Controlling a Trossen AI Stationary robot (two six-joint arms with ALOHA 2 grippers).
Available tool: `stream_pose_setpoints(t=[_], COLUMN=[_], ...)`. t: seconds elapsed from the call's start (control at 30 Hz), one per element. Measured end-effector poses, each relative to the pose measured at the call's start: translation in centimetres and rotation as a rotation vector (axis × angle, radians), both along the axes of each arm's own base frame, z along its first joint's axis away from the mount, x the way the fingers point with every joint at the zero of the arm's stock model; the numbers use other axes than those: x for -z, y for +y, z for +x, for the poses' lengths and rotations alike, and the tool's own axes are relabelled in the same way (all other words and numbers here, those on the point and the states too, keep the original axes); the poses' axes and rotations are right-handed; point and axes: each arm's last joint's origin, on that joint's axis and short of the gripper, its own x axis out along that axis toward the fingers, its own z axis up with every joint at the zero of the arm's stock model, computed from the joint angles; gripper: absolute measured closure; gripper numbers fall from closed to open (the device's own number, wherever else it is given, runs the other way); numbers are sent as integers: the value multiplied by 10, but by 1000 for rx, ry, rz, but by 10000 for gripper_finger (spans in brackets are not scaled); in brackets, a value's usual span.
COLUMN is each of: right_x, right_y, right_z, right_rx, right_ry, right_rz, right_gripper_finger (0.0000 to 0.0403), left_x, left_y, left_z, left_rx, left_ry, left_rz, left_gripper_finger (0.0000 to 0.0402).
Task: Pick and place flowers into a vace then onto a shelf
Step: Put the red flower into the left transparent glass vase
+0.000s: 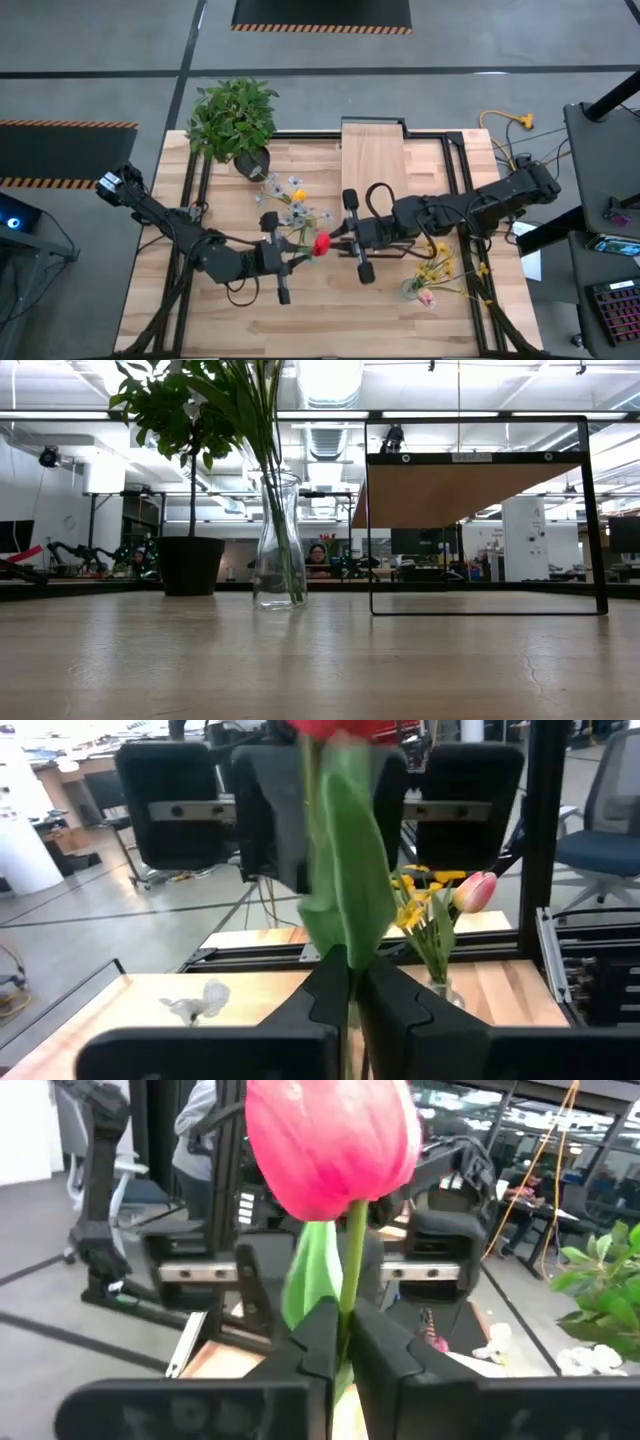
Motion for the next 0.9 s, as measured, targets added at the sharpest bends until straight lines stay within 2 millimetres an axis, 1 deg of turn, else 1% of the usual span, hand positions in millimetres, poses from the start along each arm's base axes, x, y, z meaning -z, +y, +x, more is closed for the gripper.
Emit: stream_pose_setpoints(t=[0.07, 0.17, 0.27, 0.37, 0.53, 0.6, 0.67, 0.8, 0.9], right_x=[1, 2, -2, -5, -3, -1, 6, 19, 23], right_y=[-1, -3, -6, -9, -16, -20, -23, -34, -44], right_z=[-2, -6, -15, -26, -50, -60, -68, -73, -70], right_rx=[1, 13, 17, 15, 16, 16, 22, 52, 90], right_ry=[22, 61, 55, 39, 26, -16, -50, -145, -186], right_rz=[-8, -21, -20, -14, 1, 20, 30, 57, 62], right_gripper_finger=[388, 392, 393, 393, 394, 394, 394, 394, 394], left_x=[0, 0, -6, -13, -17, -16, -13, -2, 12], left_y=[0, -1, 1, 5, 16, 22, 27, 36, 42], left_z=[0, -4, -13, -23, -44, -53, -60, -73, -81], left_rx=[4, 13, 25, 33, 37, 34, 28, 17, 12], left_ry=[2, 17, 25, 8, 42, 64, 86, 111, 126], left_rz=[1, 8, 9, -31, -93, -131, -157, -190, -194], left_gripper_finger=[386, 353, 317, 292, 284, 283, 283, 283, 283])
